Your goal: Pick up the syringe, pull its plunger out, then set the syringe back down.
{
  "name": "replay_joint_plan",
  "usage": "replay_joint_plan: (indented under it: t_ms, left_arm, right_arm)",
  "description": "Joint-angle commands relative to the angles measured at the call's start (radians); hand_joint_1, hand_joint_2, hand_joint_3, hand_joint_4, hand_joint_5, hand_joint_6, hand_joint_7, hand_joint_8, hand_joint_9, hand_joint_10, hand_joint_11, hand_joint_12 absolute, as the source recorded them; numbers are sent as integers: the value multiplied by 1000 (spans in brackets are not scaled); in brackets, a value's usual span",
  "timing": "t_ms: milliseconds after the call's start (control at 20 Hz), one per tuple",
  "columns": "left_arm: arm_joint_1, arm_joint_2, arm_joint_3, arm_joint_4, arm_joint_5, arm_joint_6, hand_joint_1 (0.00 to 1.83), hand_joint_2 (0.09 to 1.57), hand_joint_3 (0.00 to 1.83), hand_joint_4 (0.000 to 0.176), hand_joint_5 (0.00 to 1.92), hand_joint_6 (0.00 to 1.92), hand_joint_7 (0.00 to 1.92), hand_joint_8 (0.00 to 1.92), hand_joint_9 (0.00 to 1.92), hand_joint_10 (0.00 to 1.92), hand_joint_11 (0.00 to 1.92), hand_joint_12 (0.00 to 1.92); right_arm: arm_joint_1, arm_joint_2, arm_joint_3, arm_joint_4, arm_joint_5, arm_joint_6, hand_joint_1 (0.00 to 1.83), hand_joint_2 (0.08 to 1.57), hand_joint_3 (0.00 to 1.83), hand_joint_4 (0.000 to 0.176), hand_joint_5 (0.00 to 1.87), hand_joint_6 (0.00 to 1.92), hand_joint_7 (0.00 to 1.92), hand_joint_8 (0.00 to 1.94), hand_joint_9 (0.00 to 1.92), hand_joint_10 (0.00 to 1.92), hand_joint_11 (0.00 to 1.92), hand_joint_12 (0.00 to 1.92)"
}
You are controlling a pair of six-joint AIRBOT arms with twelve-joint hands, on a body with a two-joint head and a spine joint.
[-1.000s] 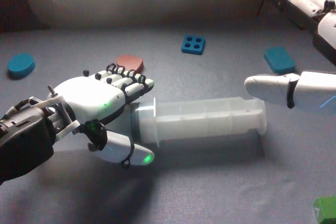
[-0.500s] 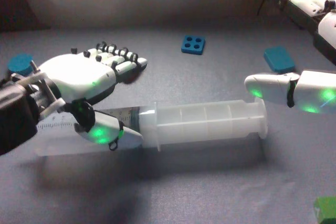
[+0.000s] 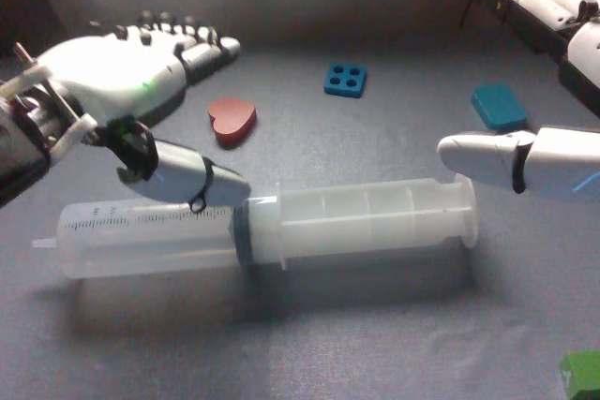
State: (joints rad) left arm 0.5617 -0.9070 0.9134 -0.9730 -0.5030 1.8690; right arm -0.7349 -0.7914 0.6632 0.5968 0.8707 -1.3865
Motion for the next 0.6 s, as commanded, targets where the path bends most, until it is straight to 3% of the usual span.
replay_joint_plan:
  t_ms: [0,50,150,250,300,350,400,450,500,550]
  left_arm:
    - [-22,8,-13,-30,-128,46,479,940,2,0,40,11,0,0,0,0,34,30]
    - [-34,9,-36,-96,-171,95,476,941,2,0,47,13,0,0,0,0,49,38]
    - [-49,11,-65,-177,-203,175,454,941,0,0,114,8,32,3,49,6,1,396]
    - [-61,11,-96,-245,-251,233,454,941,0,0,114,8,32,3,49,6,1,396]
    - [-63,11,-107,-262,-276,238,439,992,0,0,410,28,433,33,468,121,246,745]
    - [-66,11,-118,-281,-309,240,616,1171,10,0,923,262,704,1047,717,1245,718,1500]
    - [-70,11,-126,-287,-330,240,664,1177,3,0,910,476,718,1218,733,1396,737,1629]
    - [-77,12,-130,-299,-333,247,893,1214,17,162,769,1324,777,1500,793,1646,730,1883]
    - [-85,12,-130,-302,-333,260,845,1175,1,0,750,1595,826,1716,848,1838,831,1913]
    - [-94,12,-130,-306,-333,272,861,1170,0,0,811,1807,917,1880,960,1904,929,1919]
  right_arm:
    - [4,1,3,-44,111,3,281,976,4,0,20,1,31,1,59,3,0,375]
    - [4,1,3,-44,111,3,282,976,1,0,62,6,76,4,107,8,0,509]
    - [4,1,3,-44,111,3,312,958,0,0,139,10,172,10,192,14,0,737]
    - [4,1,3,-44,111,3,312,958,0,0,139,10,172,10,192,14,0,737]
    - [4,1,3,-44,110,3,342,964,0,0,386,36,470,36,484,56,181,917]
    - [4,1,3,-44,108,3,541,1065,5,0,861,520,1020,311,870,794,754,1251]
    - [4,1,3,-44,108,4,556,1082,2,0,844,820,991,568,846,1061,824,1338]
    - [4,1,3,-44,107,4,598,1108,2,0,829,1388,939,1275,945,1531,991,1590]
    - [4,1,3,-44,106,4,654,1120,2,0,765,1755,892,1687,1014,1843,1126,1855]
    - [4,1,3,-44,105,4,718,1118,0,0,743,1888,885,1890,1088,1905,1293,1908]
